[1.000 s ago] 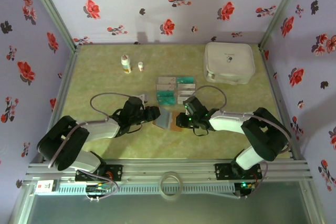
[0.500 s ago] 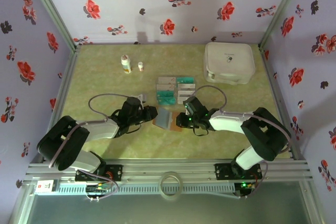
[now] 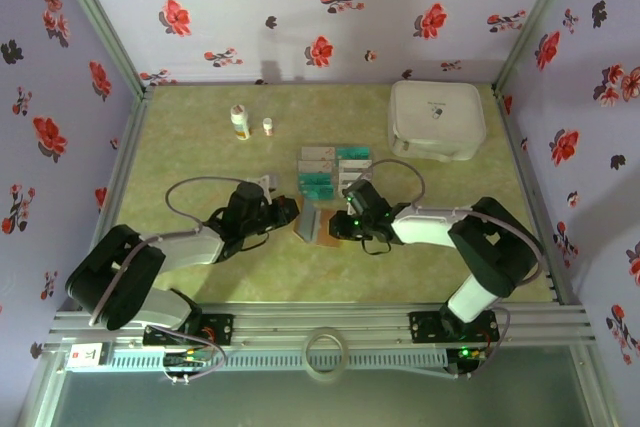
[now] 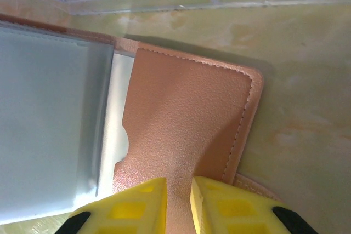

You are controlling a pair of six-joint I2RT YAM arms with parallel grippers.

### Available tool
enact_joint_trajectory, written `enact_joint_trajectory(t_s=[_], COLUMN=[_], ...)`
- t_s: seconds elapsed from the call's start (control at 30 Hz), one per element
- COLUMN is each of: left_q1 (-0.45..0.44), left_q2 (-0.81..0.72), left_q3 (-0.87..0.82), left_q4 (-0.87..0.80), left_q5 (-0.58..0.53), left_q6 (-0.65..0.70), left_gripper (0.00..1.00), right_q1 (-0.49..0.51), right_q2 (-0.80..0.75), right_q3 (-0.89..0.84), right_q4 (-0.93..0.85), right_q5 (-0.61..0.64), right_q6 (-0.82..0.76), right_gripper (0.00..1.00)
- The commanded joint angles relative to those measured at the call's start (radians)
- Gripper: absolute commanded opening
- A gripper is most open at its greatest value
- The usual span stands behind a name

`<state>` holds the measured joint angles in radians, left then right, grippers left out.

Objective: Put the credit cards into the card holder

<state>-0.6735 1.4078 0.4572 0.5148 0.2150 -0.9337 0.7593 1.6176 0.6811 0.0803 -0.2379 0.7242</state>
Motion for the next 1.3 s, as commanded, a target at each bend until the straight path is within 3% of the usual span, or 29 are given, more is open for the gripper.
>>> enact_joint_trajectory(t_s=[0.0,0.2,0.67,1.07,1.2,1.27], left_q1=[-0.043,-0.065,-0.048,-0.04,-0.04,-0.041], left_q2=[0.018,0.092,-0.053,-0.105,-0.117,-0.116], left_q3=[0.063,0.057,-0.046,-0.02,0.002,0.021], left_q4=[0.046,0.134,-0.016,-0.216,-0.314,-0.375], left_q5=[0.036,0.017,-0.076,-0.117,-0.141,-0.16], left_q6=[-0.036,-0.093,-0.033,0.086,0.138,0.168], left_gripper=[0.0,0.0,0.0,0.03,0.13,0.26], right_q1=[0.006,-0.002,-0.091,0.013,0.021,0.021], right_q2=[0.075,0.053,-0.24,-0.118,-0.066,-0.05], right_q3=[-0.02,-0.03,-0.035,0.071,0.072,0.061], right_q4=[-0.064,-0.074,-0.253,-0.199,-0.181,-0.174], right_q5=[-0.003,0.009,0.015,-0.001,0.007,0.017], right_q6=[-0.016,-0.017,-0.068,-0.032,-0.033,-0.035], right_gripper=[0.2,0.19,0.21,0.2,0.2,0.19])
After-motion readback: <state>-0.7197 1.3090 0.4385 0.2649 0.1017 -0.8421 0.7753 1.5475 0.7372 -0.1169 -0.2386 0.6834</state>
